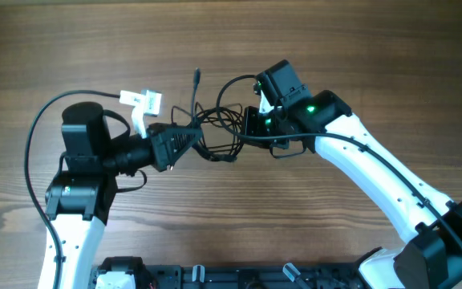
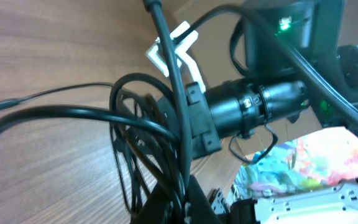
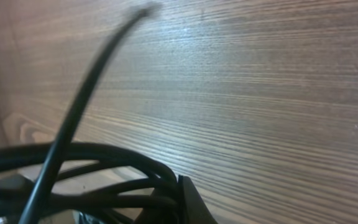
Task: Untangle cables
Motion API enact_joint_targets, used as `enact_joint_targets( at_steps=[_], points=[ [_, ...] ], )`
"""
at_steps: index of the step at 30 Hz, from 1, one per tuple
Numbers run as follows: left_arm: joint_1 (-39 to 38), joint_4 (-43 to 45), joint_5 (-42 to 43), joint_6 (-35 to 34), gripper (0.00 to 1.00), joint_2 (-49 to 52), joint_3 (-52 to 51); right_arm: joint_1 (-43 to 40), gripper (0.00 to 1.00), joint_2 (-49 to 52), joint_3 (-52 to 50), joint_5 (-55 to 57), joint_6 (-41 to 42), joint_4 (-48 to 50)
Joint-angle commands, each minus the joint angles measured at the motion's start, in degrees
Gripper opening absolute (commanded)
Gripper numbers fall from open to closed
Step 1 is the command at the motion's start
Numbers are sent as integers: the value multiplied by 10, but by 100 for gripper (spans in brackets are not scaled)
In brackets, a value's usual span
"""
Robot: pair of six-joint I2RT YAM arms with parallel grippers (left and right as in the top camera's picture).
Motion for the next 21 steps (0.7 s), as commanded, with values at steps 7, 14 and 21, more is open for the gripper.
enact_joint_targets(
  at_steps=[7, 14, 21],
  points=[
    [15, -100, 92, 202, 4, 74, 23, -30, 4, -52, -22, -49, -151, 17],
    [15, -102, 287, 323, 4, 119, 23, -59, 4, -77, -22, -60, -178, 13],
    [15, -100, 75, 242, 18, 119, 23, -126, 4, -77, -22, -22, -77, -15]
  ],
)
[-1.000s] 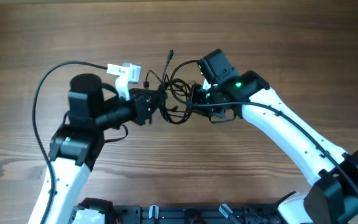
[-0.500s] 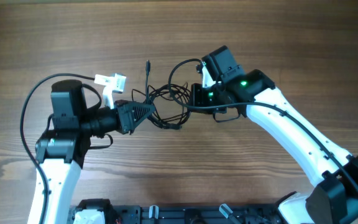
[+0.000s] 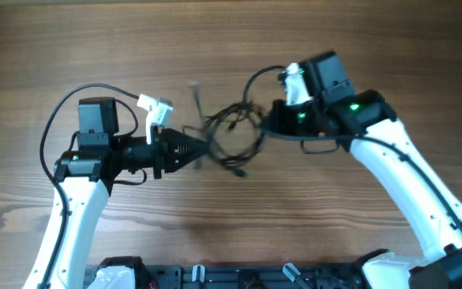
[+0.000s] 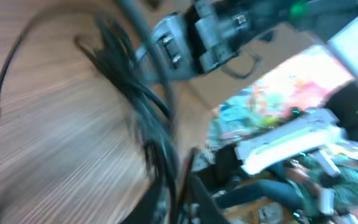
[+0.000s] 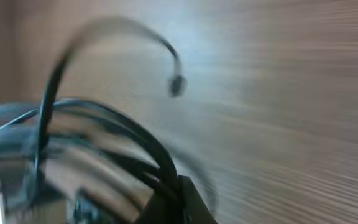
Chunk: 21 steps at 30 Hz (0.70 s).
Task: Untangle cables
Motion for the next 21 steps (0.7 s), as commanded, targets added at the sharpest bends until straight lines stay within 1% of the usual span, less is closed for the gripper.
enact_joint_targets(
  at_steps=[1, 4, 7, 8, 9, 10, 12, 14, 16, 20, 21],
  points=[
    [2, -5, -125, -53, 18, -3, 14, -17, 4, -7, 0, 34, 26, -4],
    [2, -8, -141, -53, 21, -3, 14, 2, 4, -7, 0, 33, 25, -12],
    [1, -14, -143, -53, 31, -3, 14, 23, 4, -7, 0, 16, 24, -7],
    [0, -16, -143, -53, 33, -2, 14, 26, 4, -7, 0, 10, 24, -7],
    [-5, -17, -146, -53, 36, 1, 14, 33, 4, -7, 0, -14, 21, -1],
    [-10, -17, -157, -60, 36, 4, 14, 35, 4, -7, 0, -44, 6, 12],
    [-26, -17, -196, -66, 39, 11, 14, 35, 4, -9, 3, -107, -7, 39],
    [-43, -12, -208, -66, 52, 19, 14, 35, 4, -13, 15, -155, -6, 55],
    [-56, -4, -210, -66, 56, 24, 14, 34, 4, -19, 22, -180, 1, 67],
    [-85, 12, -225, -66, 57, 43, 14, 34, 4, -34, 23, -181, 40, 78],
    [-92, 14, -238, -80, 57, 51, 14, 34, 4, -35, 23, -180, 42, 80]
  ],
)
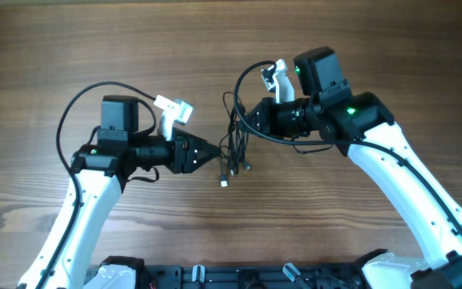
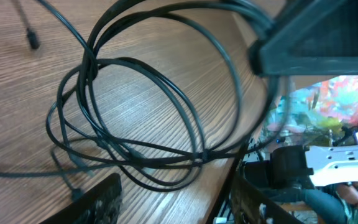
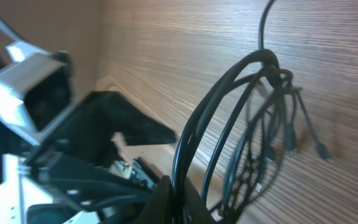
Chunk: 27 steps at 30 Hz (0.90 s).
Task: Untangle cables
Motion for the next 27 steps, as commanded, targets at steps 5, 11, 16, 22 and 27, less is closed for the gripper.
enact_joint_targets(
  at_steps=[5, 11, 16, 22, 27],
  points=[
    [-39, 41, -74, -90, 54, 92, 11, 2, 4, -23, 21, -20, 21, 4],
    [-66, 169, -118, -221, 53, 159, 11, 2, 4, -23, 21, -20, 20, 1],
    [-107, 230, -156, -291, 38, 200, 11, 2, 4, -23, 21, -7, 20, -6],
    [-138, 225, -216, -315, 15, 213, 11, 2, 4, -23, 21, 9, 20, -12],
    [-131, 221, -247, -314, 4, 212, 11, 2, 4, -23, 21, 108, 59, -60]
  ],
)
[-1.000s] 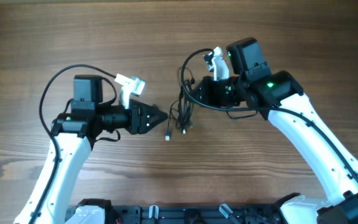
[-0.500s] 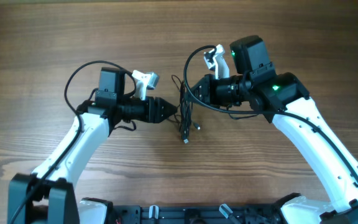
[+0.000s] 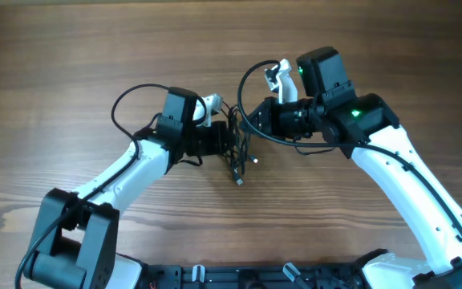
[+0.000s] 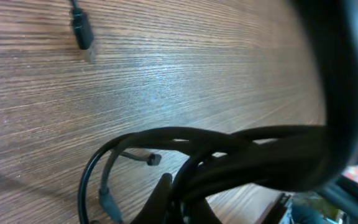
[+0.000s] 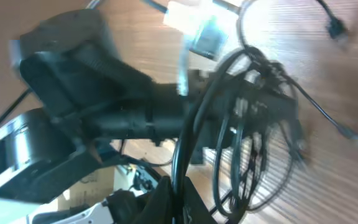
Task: Untangle cables
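The tangle of thin black cables (image 3: 239, 151) hangs in loops between my two grippers at the table's middle. My left gripper (image 3: 229, 141) reaches in from the left and is shut on a thick strand of the bundle (image 4: 247, 155); its fingers (image 4: 163, 196) pinch the strand at the bottom of the left wrist view. My right gripper (image 3: 257, 120) is shut on the loops from the right; in the right wrist view (image 5: 178, 196) the cables (image 5: 247, 118) fan out above it, with the left arm (image 5: 104, 106) behind. A loose plug (image 4: 82, 32) lies on the wood.
The brown wooden table (image 3: 70, 48) stretches all around the arms. A free cable end (image 3: 239, 180) dangles below the tangle. A black rail (image 3: 239, 277) runs along the near edge, between the two arm bases.
My left gripper was open, a short way left of the hanging bundle. It has moved right into the tangle and is shut on a strand. The right gripper still holds the loops in place.
First both grippers held the tangle close together. Then the arms stood farther apart with the cables stretched between them. After that the left gripper was open and the bundle hung from the right one alone. Now the left gripper grips the bundle again.
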Motion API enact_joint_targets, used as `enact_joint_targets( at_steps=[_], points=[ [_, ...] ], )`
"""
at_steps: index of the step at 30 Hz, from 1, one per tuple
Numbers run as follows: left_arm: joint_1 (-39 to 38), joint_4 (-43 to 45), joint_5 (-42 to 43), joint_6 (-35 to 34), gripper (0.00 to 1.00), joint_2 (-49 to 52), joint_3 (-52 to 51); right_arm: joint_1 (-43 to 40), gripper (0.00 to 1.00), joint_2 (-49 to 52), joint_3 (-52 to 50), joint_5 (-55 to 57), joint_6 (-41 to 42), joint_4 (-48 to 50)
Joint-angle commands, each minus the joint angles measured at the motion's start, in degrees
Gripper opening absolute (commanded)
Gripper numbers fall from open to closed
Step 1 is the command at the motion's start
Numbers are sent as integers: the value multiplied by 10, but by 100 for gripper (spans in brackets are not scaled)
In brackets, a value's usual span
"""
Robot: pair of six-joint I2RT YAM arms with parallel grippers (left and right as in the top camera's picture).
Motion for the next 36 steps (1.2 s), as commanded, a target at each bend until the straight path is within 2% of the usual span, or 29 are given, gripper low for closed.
enact_joint_targets(
  at_steps=[1, 4, 6, 8, 11, 14, 19, 23, 27, 30, 33, 34, 36],
  points=[
    [20, -4, -35, -5, 4, 4, 6, 1, 4, -13, 16, 164, 60, -68],
    [60, -26, -30, -5, 4, -32, 6, 1, 4, -13, 12, 328, 92, -136],
    [89, -33, 28, 7, 4, -82, 6, 1, 4, -5, 10, 386, 87, -159],
    [104, -33, 104, 32, 4, -127, 6, 1, 4, 11, 10, 385, 68, -159],
    [123, -33, 194, 32, 4, -193, 6, 1, 4, 47, 10, 380, 68, -154],
    [145, -32, 222, 31, 4, -245, 6, 1, 4, 83, 10, 349, 53, -135],
    [241, -11, 296, 28, 4, -308, 6, 1, 4, 118, 10, 342, 35, -128],
    [326, 40, 385, -32, 4, -315, 6, 1, 4, 129, 10, 331, 23, -120],
    [385, 88, 430, -80, 4, -315, 6, 1, 4, 129, 10, 329, -8, -123],
    [406, 128, 434, -107, 4, -315, 6, 1, 6, 129, 10, 280, -105, -123],
    [405, 152, 434, -128, 4, -315, 6, 1, 13, 129, 10, 162, -234, -126],
    [400, 150, 434, -128, 4, -315, 6, 1, 17, 129, 10, 110, -251, -120],
    [387, 143, 434, -128, 4, -315, 6, 1, 30, 125, 14, 0, -285, -94]
  ],
)
